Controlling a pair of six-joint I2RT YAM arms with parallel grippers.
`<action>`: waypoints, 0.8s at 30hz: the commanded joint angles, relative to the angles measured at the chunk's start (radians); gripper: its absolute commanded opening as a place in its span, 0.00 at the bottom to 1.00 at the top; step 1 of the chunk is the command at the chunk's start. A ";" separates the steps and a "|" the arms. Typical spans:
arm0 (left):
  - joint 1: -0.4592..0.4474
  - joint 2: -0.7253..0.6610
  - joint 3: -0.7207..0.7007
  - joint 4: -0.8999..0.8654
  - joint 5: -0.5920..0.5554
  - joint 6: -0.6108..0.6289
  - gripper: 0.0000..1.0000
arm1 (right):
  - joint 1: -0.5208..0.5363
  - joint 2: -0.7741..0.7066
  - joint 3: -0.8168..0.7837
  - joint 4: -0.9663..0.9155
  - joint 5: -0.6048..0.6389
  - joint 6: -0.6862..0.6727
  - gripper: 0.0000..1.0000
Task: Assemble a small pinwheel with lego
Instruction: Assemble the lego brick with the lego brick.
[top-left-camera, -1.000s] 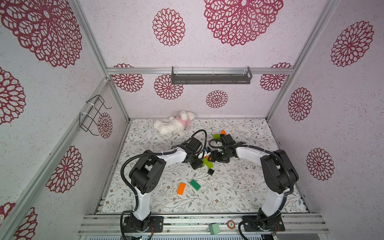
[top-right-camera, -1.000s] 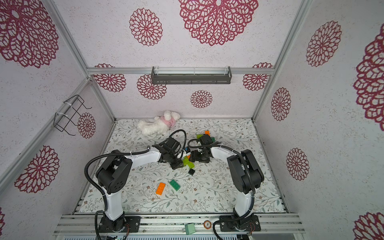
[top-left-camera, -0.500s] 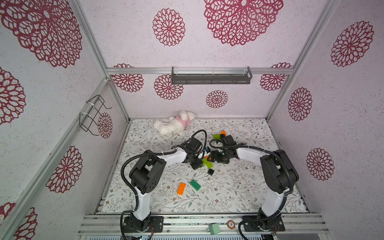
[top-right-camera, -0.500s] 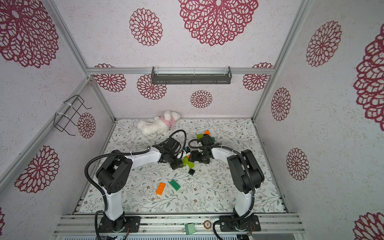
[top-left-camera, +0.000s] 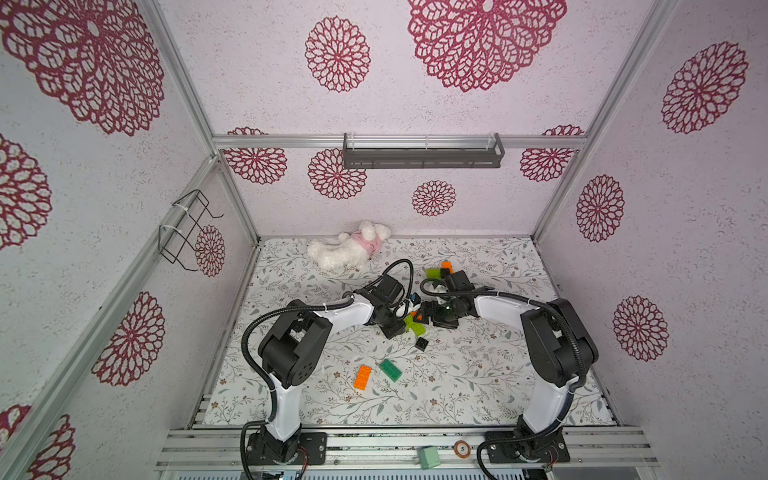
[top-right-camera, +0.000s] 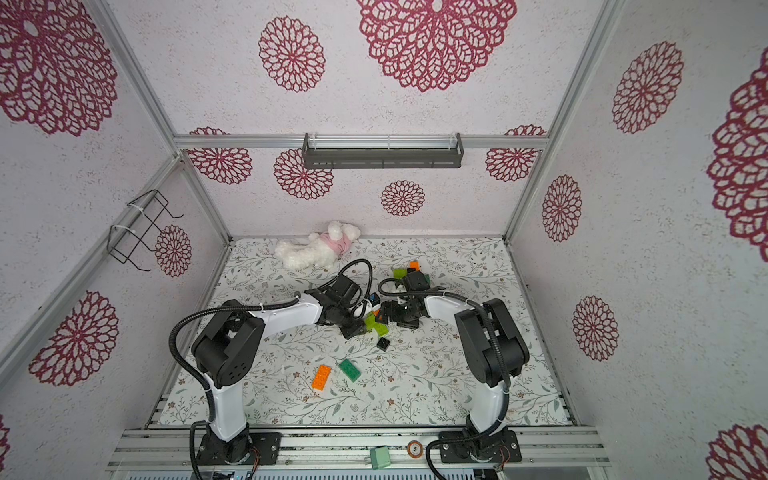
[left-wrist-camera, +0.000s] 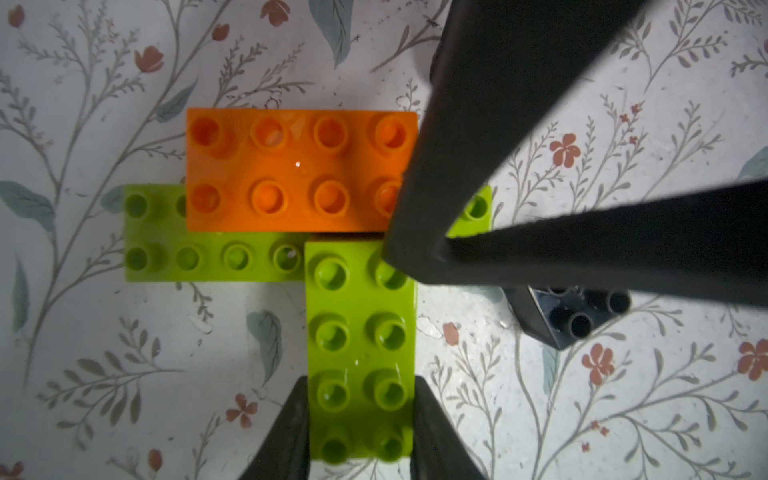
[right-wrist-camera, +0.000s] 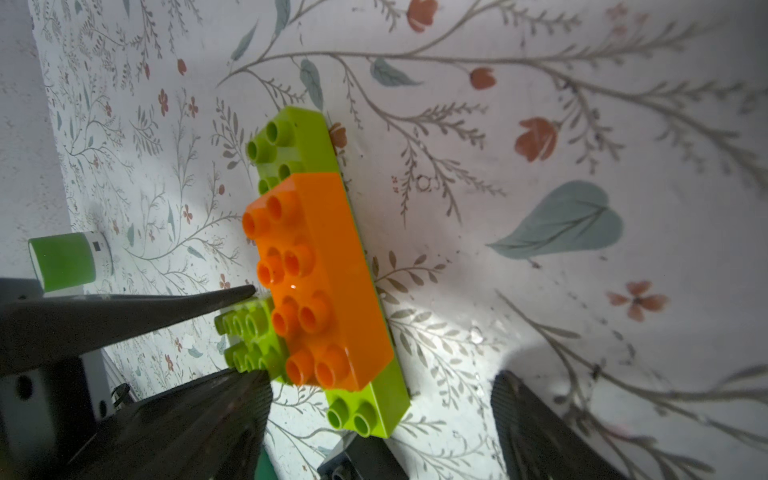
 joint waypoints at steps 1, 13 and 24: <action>-0.020 0.032 0.021 0.015 0.008 0.022 0.32 | 0.023 0.000 0.032 0.009 -0.037 -0.013 0.86; -0.020 0.039 0.027 0.035 0.022 0.011 0.33 | 0.026 0.038 0.033 0.001 -0.004 -0.013 0.86; -0.019 0.008 -0.008 0.132 0.036 -0.043 0.38 | 0.026 0.040 0.014 -0.019 0.085 -0.002 0.80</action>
